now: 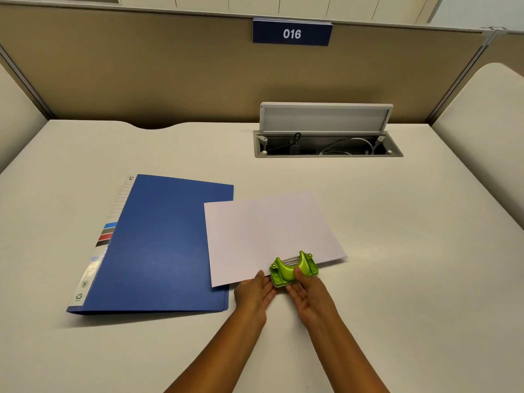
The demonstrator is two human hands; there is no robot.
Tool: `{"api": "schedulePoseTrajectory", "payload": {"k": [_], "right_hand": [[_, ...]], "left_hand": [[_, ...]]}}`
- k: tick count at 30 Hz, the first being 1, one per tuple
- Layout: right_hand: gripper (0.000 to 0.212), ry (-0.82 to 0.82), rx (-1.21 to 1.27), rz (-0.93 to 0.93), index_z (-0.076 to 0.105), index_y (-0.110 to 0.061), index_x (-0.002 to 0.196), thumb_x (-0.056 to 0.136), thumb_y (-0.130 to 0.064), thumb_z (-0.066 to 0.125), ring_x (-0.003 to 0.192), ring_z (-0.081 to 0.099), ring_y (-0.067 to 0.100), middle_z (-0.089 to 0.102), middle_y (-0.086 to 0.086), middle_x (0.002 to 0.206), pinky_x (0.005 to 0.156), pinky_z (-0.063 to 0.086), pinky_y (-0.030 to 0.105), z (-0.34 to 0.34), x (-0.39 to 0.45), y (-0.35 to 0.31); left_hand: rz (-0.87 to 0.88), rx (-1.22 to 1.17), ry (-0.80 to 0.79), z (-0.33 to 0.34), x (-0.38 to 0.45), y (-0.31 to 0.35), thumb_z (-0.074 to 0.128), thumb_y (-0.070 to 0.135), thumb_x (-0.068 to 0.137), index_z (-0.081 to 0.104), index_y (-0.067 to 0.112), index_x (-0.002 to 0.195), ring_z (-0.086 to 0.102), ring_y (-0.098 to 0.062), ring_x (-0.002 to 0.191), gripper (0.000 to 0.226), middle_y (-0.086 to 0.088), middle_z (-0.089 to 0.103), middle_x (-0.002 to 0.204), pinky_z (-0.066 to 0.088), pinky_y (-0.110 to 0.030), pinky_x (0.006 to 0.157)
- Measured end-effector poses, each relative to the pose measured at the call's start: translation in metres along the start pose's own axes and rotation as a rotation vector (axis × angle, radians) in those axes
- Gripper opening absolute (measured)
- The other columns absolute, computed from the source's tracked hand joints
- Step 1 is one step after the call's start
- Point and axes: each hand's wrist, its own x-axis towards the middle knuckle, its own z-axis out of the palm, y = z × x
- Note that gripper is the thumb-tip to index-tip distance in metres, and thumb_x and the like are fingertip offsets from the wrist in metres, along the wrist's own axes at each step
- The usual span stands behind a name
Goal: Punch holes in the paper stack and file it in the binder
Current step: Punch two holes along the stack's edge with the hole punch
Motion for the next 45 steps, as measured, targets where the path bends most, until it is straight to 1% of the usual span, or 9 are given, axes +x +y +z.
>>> {"api": "schedulePoseTrajectory", "payload": {"k": [8, 16, 24, 26, 29, 30, 35, 42, 45], "right_hand": [[0.007, 0.015, -0.089, -0.016, 0.059, -0.013, 0.091, 0.086, -0.009, 0.058, 0.084, 0.062, 0.017, 0.066, 0.006, 0.089, 0.075, 0.05, 0.026, -0.002, -0.001, -0.006], [0.011, -0.047, -0.146, -0.024, 0.063, -0.013, 0.096, 0.085, -0.016, 0.061, 0.082, 0.068, 0.017, 0.069, 0.009, 0.095, 0.06, 0.058, 0.024, -0.013, -0.002, -0.016], [0.014, 0.004, -0.346, -0.065, 0.063, -0.003, 0.095, 0.085, -0.012, 0.059, 0.059, 0.07, 0.018, 0.074, 0.009, 0.069, 0.05, 0.056, 0.026, -0.056, -0.002, -0.059], [0.024, 0.068, -0.419, -0.149, 0.062, 0.0, 0.101, 0.082, -0.015, 0.063, 0.057, 0.07, 0.018, 0.073, 0.009, 0.07, 0.048, 0.055, 0.025, -0.069, 0.001, -0.076], [0.075, 0.196, -0.523, -0.275, 0.056, -0.001, 0.108, 0.052, -0.044, 0.083, 0.06, 0.067, 0.017, 0.067, 0.016, 0.088, 0.054, 0.053, 0.026, -0.082, 0.012, -0.103], [0.078, 0.209, -0.544, -0.311, 0.056, 0.0, 0.109, 0.051, -0.045, 0.083, 0.061, 0.066, 0.017, 0.066, 0.017, 0.09, 0.057, 0.052, 0.028, -0.086, 0.017, -0.113], [0.027, 0.259, -0.575, -0.454, 0.063, -0.006, 0.101, 0.079, -0.02, 0.069, 0.094, 0.06, 0.03, 0.063, 0.017, 0.107, 0.079, 0.05, 0.04, -0.08, 0.043, -0.165], [0.023, 0.304, -0.636, -0.499, 0.066, -0.011, 0.09, 0.077, -0.029, 0.071, 0.101, 0.059, 0.03, 0.063, 0.015, 0.106, 0.095, 0.047, 0.045, -0.073, 0.08, -0.211], [0.022, 0.306, -0.662, -0.492, 0.062, -0.009, 0.076, 0.08, -0.031, 0.068, 0.091, 0.057, 0.03, 0.06, 0.016, 0.095, 0.081, 0.051, 0.036, -0.068, 0.092, -0.214]], "left_hand": [[-0.008, -0.004, -0.021, 0.002, -0.002, -0.001, 0.046, 0.009, 0.094, 0.051, -0.001, 0.102, 0.061, -0.02, 0.072, 0.014, -0.014, 0.063, 0.088, 0.054, -0.021, 0.046], [0.057, -0.023, 0.006, 0.001, 0.001, 0.003, 0.044, 0.008, 0.095, 0.049, -0.007, 0.115, 0.061, -0.019, 0.072, 0.026, -0.02, 0.059, 0.103, 0.054, -0.026, 0.061], [0.038, -0.018, 0.0, -0.005, 0.003, 0.009, 0.043, 0.006, 0.095, 0.044, -0.008, 0.125, 0.062, -0.027, 0.087, 0.034, -0.023, 0.057, 0.113, 0.053, -0.033, 0.077], [0.032, -0.013, -0.001, -0.005, 0.002, 0.009, 0.044, 0.006, 0.095, 0.044, -0.008, 0.126, 0.062, -0.027, 0.085, 0.034, -0.023, 0.057, 0.115, 0.052, -0.034, 0.079], [0.027, 0.001, 0.002, -0.006, 0.003, 0.01, 0.045, 0.007, 0.094, 0.044, -0.007, 0.127, 0.063, -0.024, 0.081, 0.035, -0.021, 0.058, 0.113, 0.055, -0.033, 0.075], [0.024, 0.005, 0.002, -0.007, 0.003, 0.01, 0.045, 0.007, 0.094, 0.045, -0.007, 0.126, 0.063, -0.022, 0.08, 0.035, -0.02, 0.059, 0.11, 0.056, -0.032, 0.072], [0.017, 0.041, 0.004, -0.007, 0.005, 0.011, 0.045, 0.006, 0.094, 0.046, -0.007, 0.125, 0.063, -0.023, 0.077, 0.035, -0.018, 0.059, 0.105, 0.058, -0.029, 0.062], [0.024, 0.073, 0.001, -0.007, 0.009, 0.009, 0.046, 0.007, 0.093, 0.048, -0.006, 0.123, 0.064, -0.022, 0.075, 0.032, -0.015, 0.062, 0.092, 0.057, -0.026, 0.057], [0.021, 0.086, 0.002, -0.006, 0.008, 0.011, 0.046, 0.006, 0.093, 0.048, -0.006, 0.123, 0.064, -0.022, 0.075, 0.032, -0.018, 0.061, 0.101, 0.058, -0.028, 0.06]]}}
